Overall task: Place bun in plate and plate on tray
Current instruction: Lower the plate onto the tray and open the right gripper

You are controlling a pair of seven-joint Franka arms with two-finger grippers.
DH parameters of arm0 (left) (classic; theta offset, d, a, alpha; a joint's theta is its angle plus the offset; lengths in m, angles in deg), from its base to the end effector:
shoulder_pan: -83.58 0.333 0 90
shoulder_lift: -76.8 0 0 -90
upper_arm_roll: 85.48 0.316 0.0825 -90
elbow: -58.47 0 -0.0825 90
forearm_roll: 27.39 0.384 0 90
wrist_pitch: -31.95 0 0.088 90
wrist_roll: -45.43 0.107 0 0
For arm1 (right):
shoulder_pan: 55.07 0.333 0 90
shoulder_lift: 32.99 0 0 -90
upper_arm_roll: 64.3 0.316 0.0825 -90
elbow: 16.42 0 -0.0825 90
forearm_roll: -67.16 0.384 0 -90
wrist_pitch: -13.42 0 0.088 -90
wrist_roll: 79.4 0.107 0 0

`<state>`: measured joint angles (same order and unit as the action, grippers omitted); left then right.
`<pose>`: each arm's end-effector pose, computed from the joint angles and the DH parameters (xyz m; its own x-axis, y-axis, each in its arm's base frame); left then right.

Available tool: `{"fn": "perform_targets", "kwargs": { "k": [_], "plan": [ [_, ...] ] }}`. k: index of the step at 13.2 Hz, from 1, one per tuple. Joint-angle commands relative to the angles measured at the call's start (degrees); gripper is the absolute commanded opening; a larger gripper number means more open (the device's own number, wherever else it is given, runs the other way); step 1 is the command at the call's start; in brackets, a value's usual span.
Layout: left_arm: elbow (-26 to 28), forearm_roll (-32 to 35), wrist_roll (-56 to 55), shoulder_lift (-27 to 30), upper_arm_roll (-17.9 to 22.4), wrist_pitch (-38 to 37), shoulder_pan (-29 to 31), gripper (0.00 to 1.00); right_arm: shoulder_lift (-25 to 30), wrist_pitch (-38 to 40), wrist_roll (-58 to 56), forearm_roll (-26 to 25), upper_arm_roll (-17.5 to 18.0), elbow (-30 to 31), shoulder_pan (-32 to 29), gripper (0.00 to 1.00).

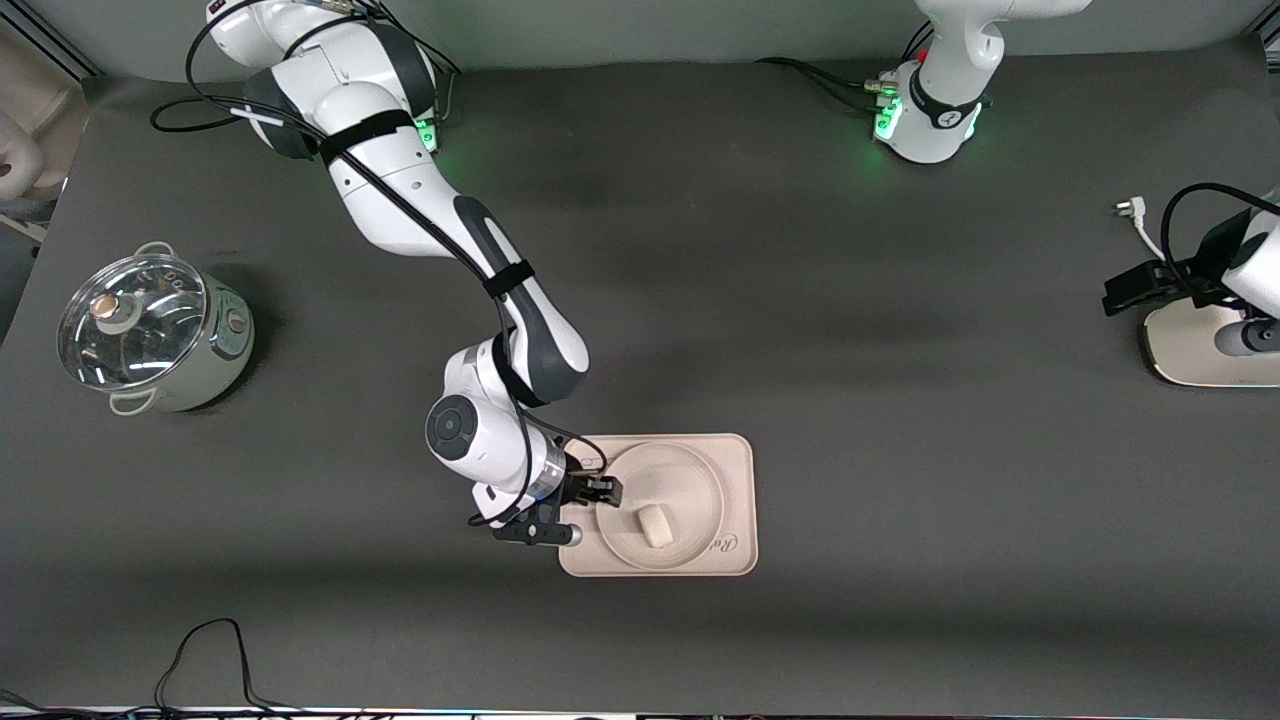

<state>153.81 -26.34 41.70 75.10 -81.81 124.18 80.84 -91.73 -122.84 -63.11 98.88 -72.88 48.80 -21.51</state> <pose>0.5617 0.0106 0.5673 0.9933 0.0806 -0.0823 0.0787 -0.9966 -0.0255 0.6941 0.3728 0.2002 0.9878 -0.1351 0.0772 -0.0986 -0.9271 -0.3617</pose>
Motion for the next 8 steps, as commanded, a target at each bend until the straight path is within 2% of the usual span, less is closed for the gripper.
{"fn": "perform_targets", "kwargs": {
  "k": [1,5,6,8],
  "plan": [
    [-1.0,-0.2,-5.7,0.3,-2.8,-0.6,-0.3,1.0,3.3,0.6,-1.7,-1.6,0.2,-0.4,-0.1,1.0],
    [-0.7,-0.2,-4.8,-0.4,-2.7,-0.2,0.2,1.0,13.1,8.5,-3.5,-3.4,-0.4,4.0,-0.9,1.0],
    [-0.6,-0.2,-4.7,-0.3,-2.7,-0.9,0.2,1.0,16.3,12.3,-3.7,-3.4,-1.1,4.7,-1.9,1.0],
    [-0.3,-0.2,-4.0,-0.4,-2.7,-1.2,0.1,1.0,22.7,25.0,-3.9,-5.9,-4.8,4.7,-1.7,1.0]
  ]
}}
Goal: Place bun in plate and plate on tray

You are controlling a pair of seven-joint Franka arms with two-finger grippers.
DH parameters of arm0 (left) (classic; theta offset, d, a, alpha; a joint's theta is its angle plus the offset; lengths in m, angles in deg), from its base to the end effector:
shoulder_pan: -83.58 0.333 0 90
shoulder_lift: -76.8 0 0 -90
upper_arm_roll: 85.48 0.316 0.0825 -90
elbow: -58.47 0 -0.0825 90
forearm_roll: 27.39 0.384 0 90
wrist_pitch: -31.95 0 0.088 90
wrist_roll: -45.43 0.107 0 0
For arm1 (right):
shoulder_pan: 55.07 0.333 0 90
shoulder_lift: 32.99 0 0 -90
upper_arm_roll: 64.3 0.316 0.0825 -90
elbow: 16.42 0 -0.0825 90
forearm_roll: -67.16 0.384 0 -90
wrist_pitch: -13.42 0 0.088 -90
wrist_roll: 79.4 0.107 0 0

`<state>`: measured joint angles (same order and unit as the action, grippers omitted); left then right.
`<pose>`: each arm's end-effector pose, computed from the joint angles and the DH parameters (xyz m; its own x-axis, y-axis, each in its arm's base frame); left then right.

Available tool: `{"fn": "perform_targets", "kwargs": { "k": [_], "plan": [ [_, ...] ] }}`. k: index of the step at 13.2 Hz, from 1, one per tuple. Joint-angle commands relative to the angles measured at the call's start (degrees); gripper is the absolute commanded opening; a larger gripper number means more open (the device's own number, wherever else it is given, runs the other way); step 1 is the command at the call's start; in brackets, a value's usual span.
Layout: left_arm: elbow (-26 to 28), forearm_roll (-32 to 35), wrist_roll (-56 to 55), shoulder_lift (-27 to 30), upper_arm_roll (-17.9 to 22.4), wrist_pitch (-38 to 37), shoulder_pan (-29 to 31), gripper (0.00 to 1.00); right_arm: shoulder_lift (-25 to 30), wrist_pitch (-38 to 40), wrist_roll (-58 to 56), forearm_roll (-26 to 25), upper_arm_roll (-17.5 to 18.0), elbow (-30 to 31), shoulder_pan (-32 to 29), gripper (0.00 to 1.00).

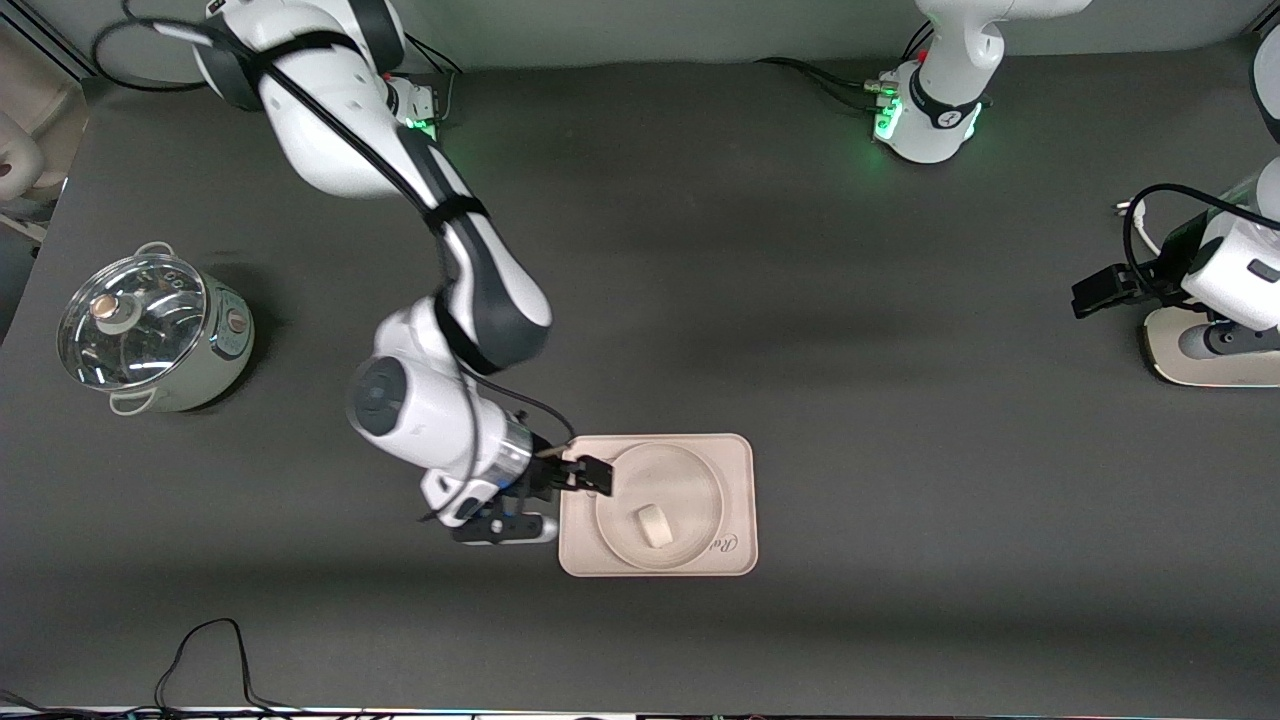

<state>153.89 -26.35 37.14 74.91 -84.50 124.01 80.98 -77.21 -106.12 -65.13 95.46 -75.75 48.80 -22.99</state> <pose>0.5619 -0.0141 0.5645 0.9894 0.1156 -0.0879 0.1133 -0.9931 -0.0316 0.6982 0.3402 0.3717 0.9964 -0.0381 0.0762 -0.0088 -0.9359 -0.3520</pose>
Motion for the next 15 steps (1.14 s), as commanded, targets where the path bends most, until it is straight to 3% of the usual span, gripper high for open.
{"fn": "perform_targets", "kwargs": {
  "k": [1,7,10,13,15],
  "plan": [
    [-0.5,-0.2,1.2,-0.3,-0.1,-0.7,-0.1,1.0,11.3,13.1,-1.9,-4.9,-2.7,4.6,-0.4,1.0],
    [-0.8,-2.4,4.3,-0.9,0.6,0.1,1.4,1.0,25.4,30.0,-2.5,-14.9,-6.4,5.7,-0.3,1.0],
    [-0.2,-1.7,4.2,-0.9,0.9,2.7,1.8,1.0,35.2,30.2,-4.6,-20.2,-5.6,15.4,-2.7,1.0],
    [4.9,-1.5,3.4,1.9,0.8,6.2,1.7,1.0,40.5,30.3,-8.4,-22.4,3.2,22.4,-15.1,1.0],
    [6.6,-1.4,-1.9,4.4,0.1,6.4,0.8,1.0,41.1,30.2,-8.1,-24.2,7.3,24.2,-19.1,1.0]
  ]
}}
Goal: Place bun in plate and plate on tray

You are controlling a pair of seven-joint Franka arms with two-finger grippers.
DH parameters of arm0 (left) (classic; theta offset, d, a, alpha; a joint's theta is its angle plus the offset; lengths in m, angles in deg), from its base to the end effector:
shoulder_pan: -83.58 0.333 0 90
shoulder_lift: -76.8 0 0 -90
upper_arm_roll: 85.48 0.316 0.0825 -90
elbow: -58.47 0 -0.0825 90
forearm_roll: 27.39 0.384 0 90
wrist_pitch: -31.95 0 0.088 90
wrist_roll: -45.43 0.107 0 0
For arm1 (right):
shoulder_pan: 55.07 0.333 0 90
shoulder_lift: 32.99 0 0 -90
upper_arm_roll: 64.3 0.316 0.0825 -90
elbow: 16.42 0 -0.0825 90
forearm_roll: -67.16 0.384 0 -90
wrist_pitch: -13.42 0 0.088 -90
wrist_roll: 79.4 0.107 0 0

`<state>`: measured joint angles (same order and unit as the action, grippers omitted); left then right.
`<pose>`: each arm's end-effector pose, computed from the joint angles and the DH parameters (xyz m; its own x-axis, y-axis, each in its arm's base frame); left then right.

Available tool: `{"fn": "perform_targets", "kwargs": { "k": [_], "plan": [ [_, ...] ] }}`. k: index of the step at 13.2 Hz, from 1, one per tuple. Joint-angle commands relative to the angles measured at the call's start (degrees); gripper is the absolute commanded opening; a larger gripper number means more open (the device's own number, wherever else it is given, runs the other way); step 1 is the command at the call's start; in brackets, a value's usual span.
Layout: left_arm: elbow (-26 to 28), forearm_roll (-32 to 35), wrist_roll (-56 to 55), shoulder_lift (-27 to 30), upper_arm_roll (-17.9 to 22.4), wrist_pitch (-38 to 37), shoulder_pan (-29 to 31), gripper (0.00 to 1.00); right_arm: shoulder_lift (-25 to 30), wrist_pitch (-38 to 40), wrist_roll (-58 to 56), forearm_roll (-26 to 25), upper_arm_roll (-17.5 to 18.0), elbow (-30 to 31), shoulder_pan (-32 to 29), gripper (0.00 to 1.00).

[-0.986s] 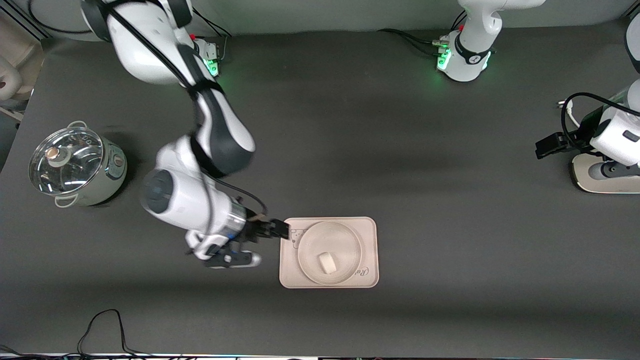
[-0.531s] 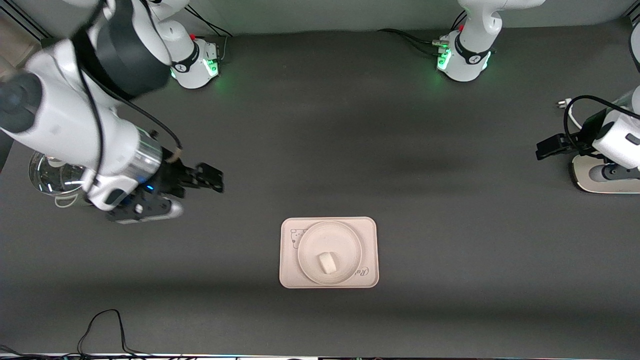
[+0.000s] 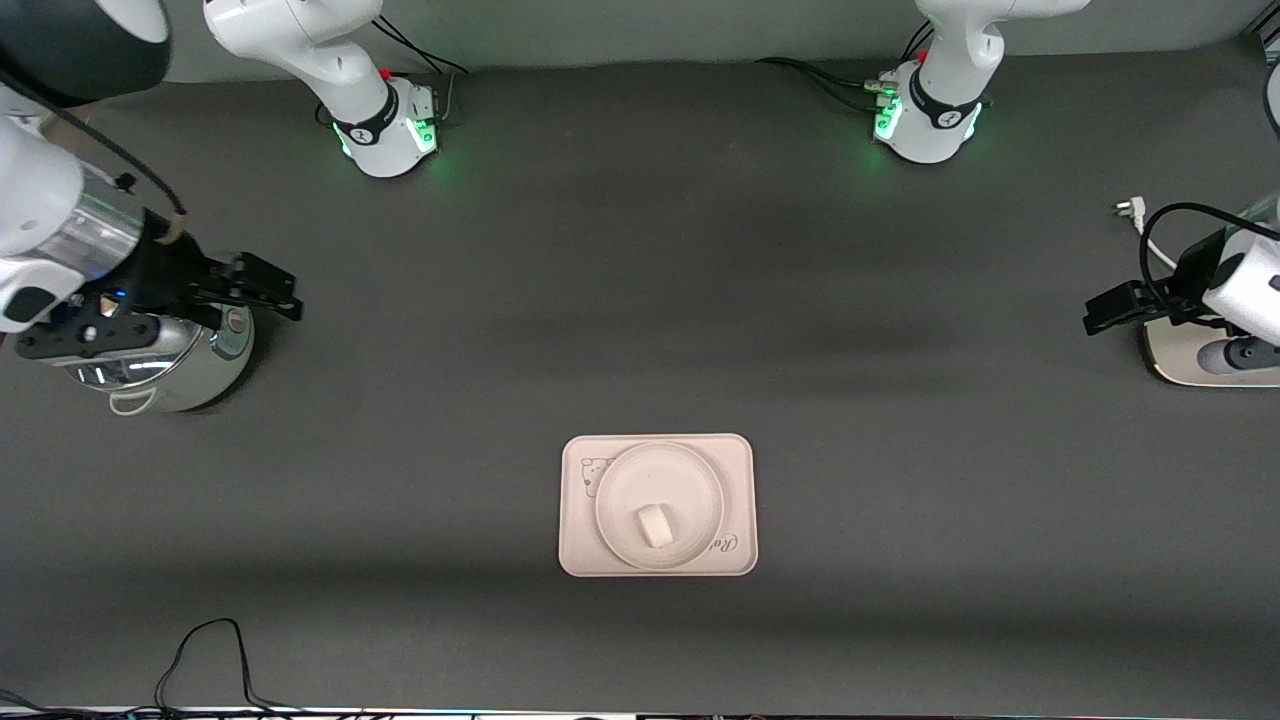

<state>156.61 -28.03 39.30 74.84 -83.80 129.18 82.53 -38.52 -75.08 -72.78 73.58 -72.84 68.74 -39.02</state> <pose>0.5683 0.0050 0.5486 0.9916 0.1191 -0.0508 0.1195 -0.9928 0.0046 0.5739 0.0924 0.6083 0.9987 0.0190 -0.0480 0.0145 -0.9956 -0.0927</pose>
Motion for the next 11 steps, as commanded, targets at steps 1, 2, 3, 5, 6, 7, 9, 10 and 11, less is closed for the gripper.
{"fn": "perform_targets", "kwargs": {
  "k": [1,2,3,5,6,7,9,10,11],
  "plan": [
    [4.9,0.4,-5.2,6.2,-1.5,1.4,-0.7,1.0,2.4,-1.6,-0.1,-2.4,6.5,5.6,-5.4,1.0],
    [5.3,1.2,-5.3,7.0,-2.5,1.7,-0.6,1.0,2.6,-2.4,0.0,-2.5,9.4,6.9,-8.1,1.0],
    [5.4,2.0,-5.8,7.1,-2.7,2.3,-0.6,1.0,3.1,-2.7,0.0,-2.6,11.9,7.6,-11.3,1.0],
    [5.2,2.1,-5.0,7.7,-3.1,1.9,-0.7,1.0,3.9,-3.0,0.0,-2.6,13.5,9.1,-12.8,1.0],
    [4.7,2.1,-4.6,7.2,-3.2,1.7,-0.8,1.0,4.6,-3.0,0.0,-2.8,13.5,9.7,-12.7,1.0],
    [4.7,2.0,-4.5,7.1,-3.2,1.7,-0.9,1.0,5.3,-2.9,0.0,-4.5,13.4,9.9,-12.6,1.0],
    [4.5,1.6,-4.8,7.0,-3.2,1.8,-0.8,1.0,5.9,-2.3,0.0,-5.1,12.6,9.9,-12.7,1.0],
    [4.4,1.5,-5.4,6.9,-3.2,2.4,-0.9,1.0,6.0,-2.3,0.0,-5.2,12.5,9.9,-12.7,1.0],
    [4.3,1.8,-5.3,6.5,-3.2,2.7,-1.1,1.0,6.1,-2.3,0.0,-5.4,12.4,9.9,-12.7,1.0]
  ]
}}
